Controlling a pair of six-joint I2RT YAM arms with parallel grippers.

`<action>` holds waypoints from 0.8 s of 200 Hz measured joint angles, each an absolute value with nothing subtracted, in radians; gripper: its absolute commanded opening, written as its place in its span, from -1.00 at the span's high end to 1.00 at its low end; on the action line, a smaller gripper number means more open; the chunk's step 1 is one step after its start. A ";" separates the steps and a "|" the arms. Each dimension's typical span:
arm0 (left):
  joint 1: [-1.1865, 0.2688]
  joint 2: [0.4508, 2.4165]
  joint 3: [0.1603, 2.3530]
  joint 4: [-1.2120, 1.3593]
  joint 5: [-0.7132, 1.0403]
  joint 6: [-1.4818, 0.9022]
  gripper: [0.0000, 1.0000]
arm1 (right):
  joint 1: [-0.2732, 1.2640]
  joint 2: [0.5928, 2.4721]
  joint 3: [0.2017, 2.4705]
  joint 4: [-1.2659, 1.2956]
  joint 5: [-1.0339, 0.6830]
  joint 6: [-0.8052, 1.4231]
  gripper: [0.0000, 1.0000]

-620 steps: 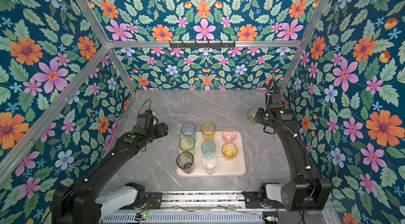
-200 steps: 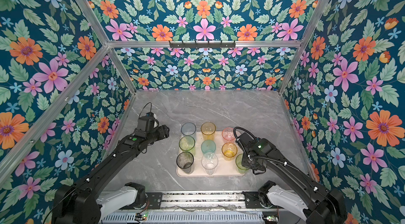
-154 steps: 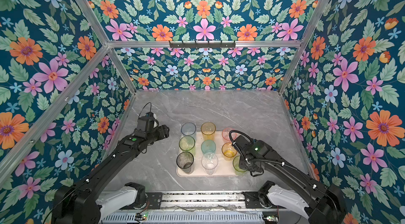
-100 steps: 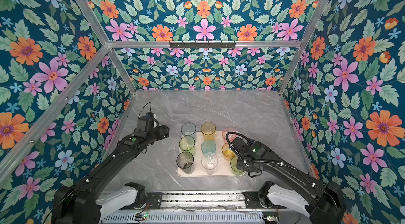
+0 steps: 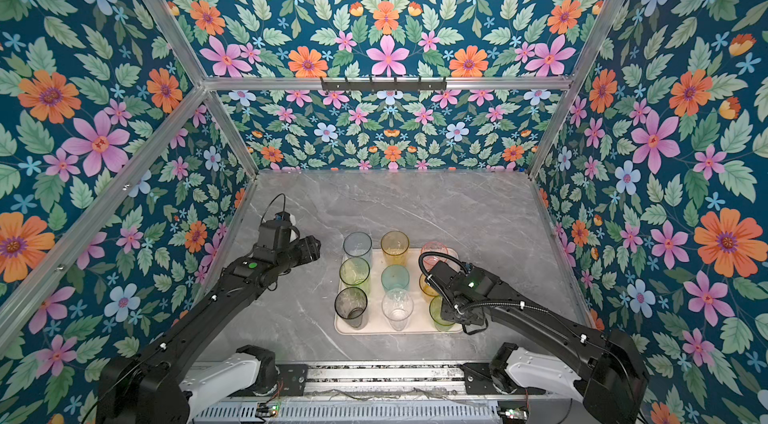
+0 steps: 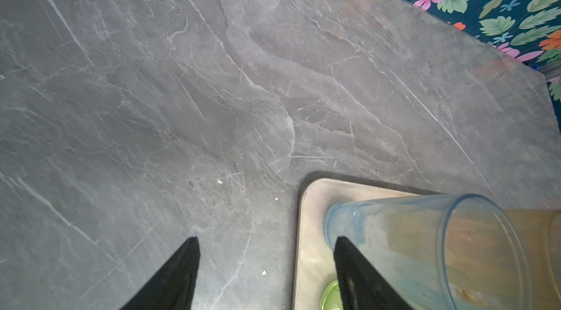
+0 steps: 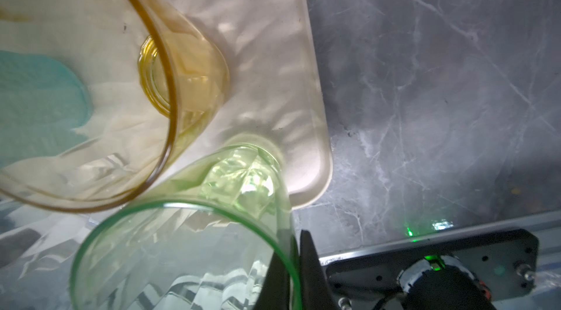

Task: Place the glasses into the tray
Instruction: 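Lower the green glass onto the tray corner nearest the robot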

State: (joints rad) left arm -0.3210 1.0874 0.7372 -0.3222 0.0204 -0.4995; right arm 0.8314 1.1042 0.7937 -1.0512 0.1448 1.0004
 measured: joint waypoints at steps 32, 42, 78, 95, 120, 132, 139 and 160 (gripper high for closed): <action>-0.321 1.086 0.737 -0.323 0.020 -0.500 -0.46 | 0.836 1.119 0.794 -1.042 0.145 1.008 1.00; -0.321 1.086 0.737 -0.322 0.020 -0.500 -0.46 | 0.838 1.121 0.794 -1.039 0.144 1.010 1.00; -0.321 1.087 0.737 -0.323 0.020 -0.500 -0.46 | 0.839 1.138 0.794 -1.022 0.144 1.011 1.00; -0.321 1.087 0.737 -0.323 0.020 -0.500 -0.46 | 0.839 1.145 0.794 -1.015 0.144 1.014 1.00; -0.321 1.087 0.737 -0.323 0.020 -0.500 -0.46 | 0.839 1.148 0.790 -1.001 0.145 1.014 1.00; -0.321 1.086 0.737 -0.323 0.020 -0.500 -0.46 | 0.839 1.149 0.788 -0.997 0.145 1.014 1.00; -0.321 1.085 0.736 -0.323 0.020 -0.500 -0.46 | 0.839 1.149 0.786 -0.997 0.145 1.015 1.00; -0.321 1.083 0.733 -0.323 0.020 -0.500 -0.46 | 0.839 1.149 0.784 -0.995 0.145 1.016 0.89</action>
State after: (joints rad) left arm -0.3210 1.0828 0.7334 -0.3225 0.0204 -0.4995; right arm 0.8391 1.1492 0.7841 -0.9955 0.1452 1.0157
